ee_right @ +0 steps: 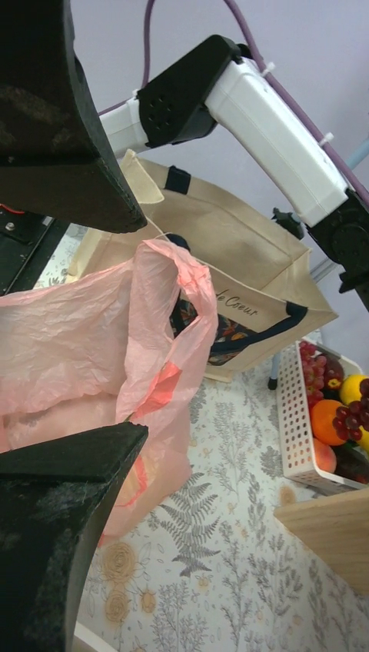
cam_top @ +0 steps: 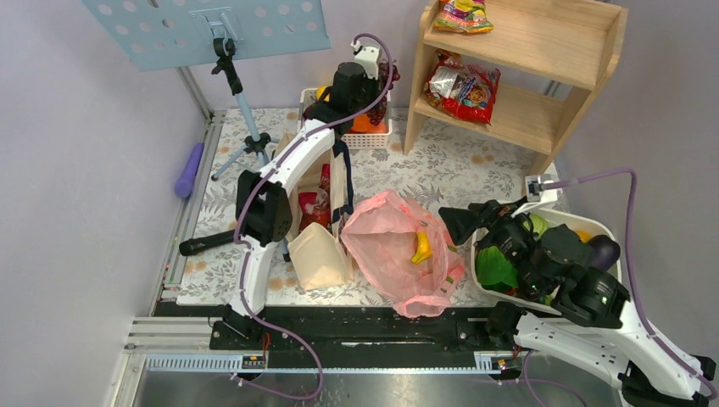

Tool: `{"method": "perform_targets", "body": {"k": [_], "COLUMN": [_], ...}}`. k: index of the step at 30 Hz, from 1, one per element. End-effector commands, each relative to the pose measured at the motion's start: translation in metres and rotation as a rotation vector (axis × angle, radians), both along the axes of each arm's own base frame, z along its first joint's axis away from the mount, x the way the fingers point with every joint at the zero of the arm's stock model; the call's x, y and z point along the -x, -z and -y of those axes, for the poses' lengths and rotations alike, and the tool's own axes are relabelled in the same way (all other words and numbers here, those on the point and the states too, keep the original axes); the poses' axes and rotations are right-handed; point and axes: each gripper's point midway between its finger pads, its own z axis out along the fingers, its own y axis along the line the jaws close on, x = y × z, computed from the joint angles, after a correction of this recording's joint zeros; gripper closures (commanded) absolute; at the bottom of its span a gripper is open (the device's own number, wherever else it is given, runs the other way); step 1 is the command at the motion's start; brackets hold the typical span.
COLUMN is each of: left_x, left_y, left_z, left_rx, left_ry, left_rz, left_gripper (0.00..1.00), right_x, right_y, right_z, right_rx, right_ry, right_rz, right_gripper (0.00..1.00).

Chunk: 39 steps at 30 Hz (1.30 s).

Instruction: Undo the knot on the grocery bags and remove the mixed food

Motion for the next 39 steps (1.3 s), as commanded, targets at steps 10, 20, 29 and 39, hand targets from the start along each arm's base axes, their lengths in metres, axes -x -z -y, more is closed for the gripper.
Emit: {"method": "perform_targets", "body": {"k": [10,20,29,39], "left_x": [-0.066,-0.081,-0.095,-0.105], "left_y": [-0.007,0.028,0.038,0.055], "left_z": [0.0,0.0,-0.007,-0.011], "left_rx": [0.16,0.14,0.176,0.222], "left_ry": [0.021,0.007,-0.031,-0.044], "left_rz": [0.171,0.167,0.187,0.16], "left_gripper": [1.0,1.0,0.91,0.87], "right_x": [-0.004,-0.007,-0.009,-0.012], "right_y": [0.04,0.044,0.047,0.052], "right_z": [-0.046,-0.055,-0.056,-0.062], "right_rx": [-0.038,0.01,0.027,0.047], "right_ry": [-0.101,-0.124,-0.121,-0.126], "right_rz": [-0.11,-0.109,-0.112,-0.129], "right_gripper": [0.01,0.01,0.01,0.01]}}
